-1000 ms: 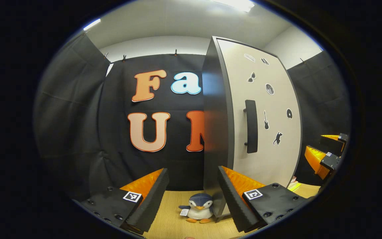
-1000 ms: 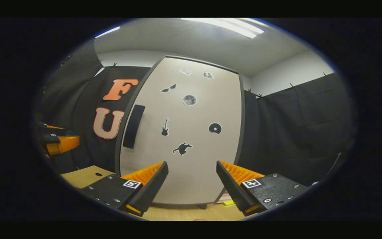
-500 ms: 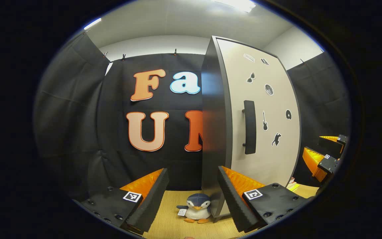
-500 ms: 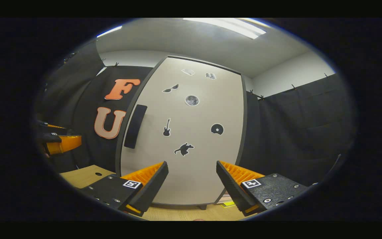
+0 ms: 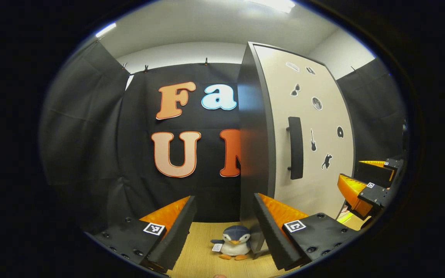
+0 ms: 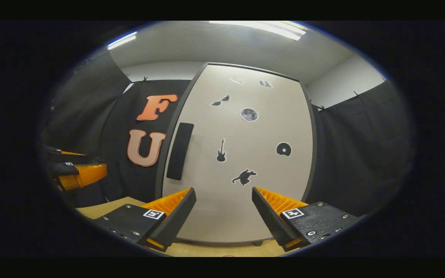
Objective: Open the cabinet door with the right hand, grasp the bottle in the cabinet with the left hand and place it on the coaster, then close the cabinet door with the right hand.
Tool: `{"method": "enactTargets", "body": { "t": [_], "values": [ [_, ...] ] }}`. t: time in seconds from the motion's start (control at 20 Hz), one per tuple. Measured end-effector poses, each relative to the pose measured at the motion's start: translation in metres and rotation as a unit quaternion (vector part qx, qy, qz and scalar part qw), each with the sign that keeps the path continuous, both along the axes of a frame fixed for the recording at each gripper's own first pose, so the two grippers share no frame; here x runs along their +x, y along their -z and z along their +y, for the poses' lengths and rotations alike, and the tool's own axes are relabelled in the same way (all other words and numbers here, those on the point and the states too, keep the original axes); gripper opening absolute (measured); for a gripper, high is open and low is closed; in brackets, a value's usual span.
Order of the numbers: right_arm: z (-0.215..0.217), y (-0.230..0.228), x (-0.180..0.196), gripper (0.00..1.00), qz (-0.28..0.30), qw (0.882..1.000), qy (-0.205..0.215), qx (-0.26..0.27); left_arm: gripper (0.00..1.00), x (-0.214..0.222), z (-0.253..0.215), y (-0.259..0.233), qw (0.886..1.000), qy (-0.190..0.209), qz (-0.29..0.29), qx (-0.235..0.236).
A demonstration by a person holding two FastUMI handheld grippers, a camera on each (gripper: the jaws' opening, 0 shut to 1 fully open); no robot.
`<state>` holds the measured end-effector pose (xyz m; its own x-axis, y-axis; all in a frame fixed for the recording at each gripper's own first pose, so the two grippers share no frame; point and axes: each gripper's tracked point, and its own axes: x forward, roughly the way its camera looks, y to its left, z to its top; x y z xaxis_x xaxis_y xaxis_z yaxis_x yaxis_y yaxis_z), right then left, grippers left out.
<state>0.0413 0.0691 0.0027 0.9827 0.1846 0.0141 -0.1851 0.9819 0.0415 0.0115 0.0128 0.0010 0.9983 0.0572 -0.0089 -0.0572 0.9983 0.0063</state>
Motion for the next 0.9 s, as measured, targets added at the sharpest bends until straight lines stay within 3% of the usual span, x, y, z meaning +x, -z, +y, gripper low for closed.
{"method": "enactTargets", "body": {
  "t": [0.1, 0.6, 0.65, 0.9],
  "values": [
    [0.014, -0.005, 0.005, 0.95, -0.004, 1.0, -0.014, 0.003, 0.96, 0.001, 0.007, 0.003, 1.0, -0.009, 0.002, 0.003],
    [0.075, -0.041, 0.037, 0.93, -0.037, 0.997, -0.06, 0.017, 0.93, 0.003, 0.027, 0.005, 1.0, -0.03, 0.002, -0.001],
    [0.078, -0.042, 0.043, 0.96, -0.034, 0.998, -0.055, 0.017, 0.93, 0.003, 0.028, 0.005, 0.999, -0.032, 0.003, -0.003],
    [0.101, -0.032, 0.069, 0.91, 0.031, 0.997, -0.057, 0.043, 0.93, 0.0, 0.038, 0.008, 0.999, -0.039, 0.004, -0.003]
  ]
}}
